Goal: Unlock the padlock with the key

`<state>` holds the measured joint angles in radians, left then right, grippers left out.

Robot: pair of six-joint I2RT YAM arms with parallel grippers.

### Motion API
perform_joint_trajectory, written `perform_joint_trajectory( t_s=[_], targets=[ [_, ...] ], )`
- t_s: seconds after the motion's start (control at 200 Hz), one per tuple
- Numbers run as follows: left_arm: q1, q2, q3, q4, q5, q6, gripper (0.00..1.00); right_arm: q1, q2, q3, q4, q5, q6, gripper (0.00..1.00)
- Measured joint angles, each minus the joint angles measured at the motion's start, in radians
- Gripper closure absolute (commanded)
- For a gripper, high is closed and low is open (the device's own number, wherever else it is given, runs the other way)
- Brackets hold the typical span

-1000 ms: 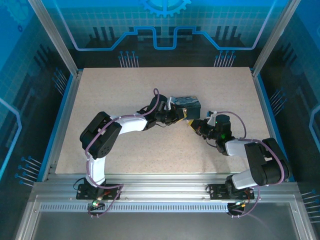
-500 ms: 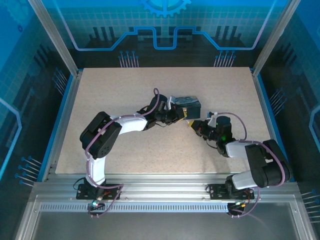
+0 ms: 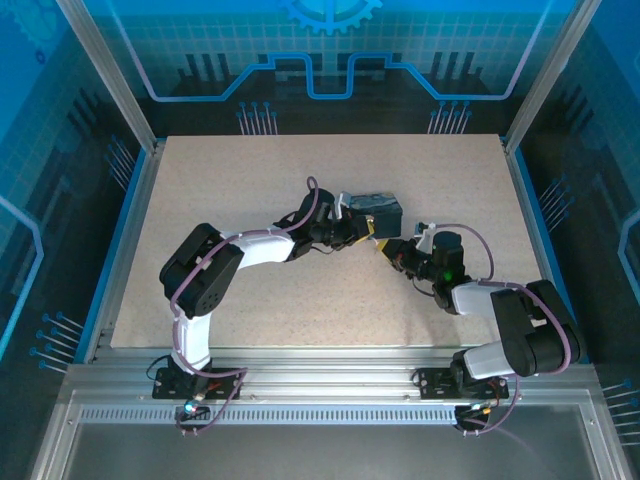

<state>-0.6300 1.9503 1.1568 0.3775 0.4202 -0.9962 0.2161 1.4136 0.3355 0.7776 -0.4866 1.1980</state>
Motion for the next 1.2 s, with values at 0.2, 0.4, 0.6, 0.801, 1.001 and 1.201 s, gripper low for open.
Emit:
perform_joint_trajectory(
  t_s=[0.2,0.4,0.6,0.801,1.001,1.201],
  targets=[
    [0.000,0.000,-0.001,0.010,0.002,0.000,1.00,0.000,0.000,0.003,0.001,0.000,0.005,1.00],
    [0.002,0.000,-0.001,0.019,0.005,-0.001,1.00,0.000,0.011,0.012,0.007,0.000,0.023,1.00],
    [0.015,0.000,-0.002,0.039,0.004,-0.002,1.00,0.000,0.061,0.039,0.051,-0.013,0.101,1.00],
    [0.027,0.001,-0.013,0.072,0.003,-0.021,1.00,-0.002,0.150,0.048,0.164,-0.045,0.246,1.00],
    [0.032,0.005,-0.018,0.093,0.003,-0.029,1.00,-0.010,0.209,0.051,0.252,-0.069,0.341,1.00],
    [0.037,0.014,-0.032,0.143,0.003,-0.052,1.00,-0.016,0.257,0.060,0.314,-0.084,0.394,1.00]
  ],
)
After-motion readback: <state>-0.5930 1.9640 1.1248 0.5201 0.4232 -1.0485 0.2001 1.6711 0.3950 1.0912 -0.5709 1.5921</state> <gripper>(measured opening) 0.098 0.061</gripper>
